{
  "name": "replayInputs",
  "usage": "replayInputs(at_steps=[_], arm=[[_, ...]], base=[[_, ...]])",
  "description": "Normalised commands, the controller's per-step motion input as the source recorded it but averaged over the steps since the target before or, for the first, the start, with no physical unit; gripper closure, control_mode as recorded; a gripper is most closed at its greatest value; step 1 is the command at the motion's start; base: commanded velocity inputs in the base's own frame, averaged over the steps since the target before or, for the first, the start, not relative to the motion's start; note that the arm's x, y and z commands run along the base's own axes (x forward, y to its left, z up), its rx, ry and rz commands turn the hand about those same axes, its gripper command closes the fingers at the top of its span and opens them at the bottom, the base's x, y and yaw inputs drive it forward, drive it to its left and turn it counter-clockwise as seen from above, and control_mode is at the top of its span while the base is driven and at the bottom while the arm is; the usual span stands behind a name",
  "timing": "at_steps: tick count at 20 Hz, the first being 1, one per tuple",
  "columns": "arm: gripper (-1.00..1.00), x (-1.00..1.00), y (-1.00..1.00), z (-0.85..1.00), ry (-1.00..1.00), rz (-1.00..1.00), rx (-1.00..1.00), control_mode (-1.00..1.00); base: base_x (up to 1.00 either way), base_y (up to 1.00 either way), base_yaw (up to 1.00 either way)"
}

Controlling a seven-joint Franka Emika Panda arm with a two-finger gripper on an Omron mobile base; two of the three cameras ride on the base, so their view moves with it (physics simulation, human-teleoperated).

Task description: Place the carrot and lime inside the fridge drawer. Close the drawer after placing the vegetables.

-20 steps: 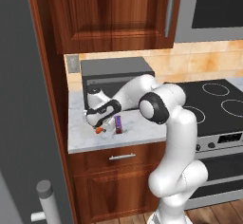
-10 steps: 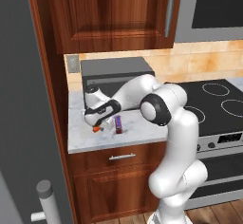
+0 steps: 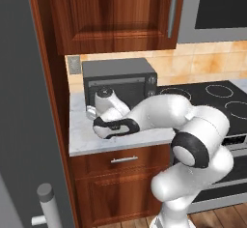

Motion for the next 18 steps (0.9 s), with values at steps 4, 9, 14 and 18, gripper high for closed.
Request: replayInputs(at_steps=[4, 9, 14, 18], arm=[[1.00, -0.61, -0.81, 0.83, -0.03, 0.00, 0.01, -1.00], [1.00, -0.52, -0.71, 0.74, 0.00, 0.00, 0.00, -1.00], [1.00, -0.56, -0.69, 0.55, 0.00, 0.00, 0.00, -1.00], [1.00, -0.56, -0.59, 0.34, 0.03, 0.04, -0.03, -1.00]], base=[[0.00, 0.00, 0.00], [0.00, 0.00, 0.00], [0.00, 0.00, 0.00], [0.00, 0.00, 0.00]])
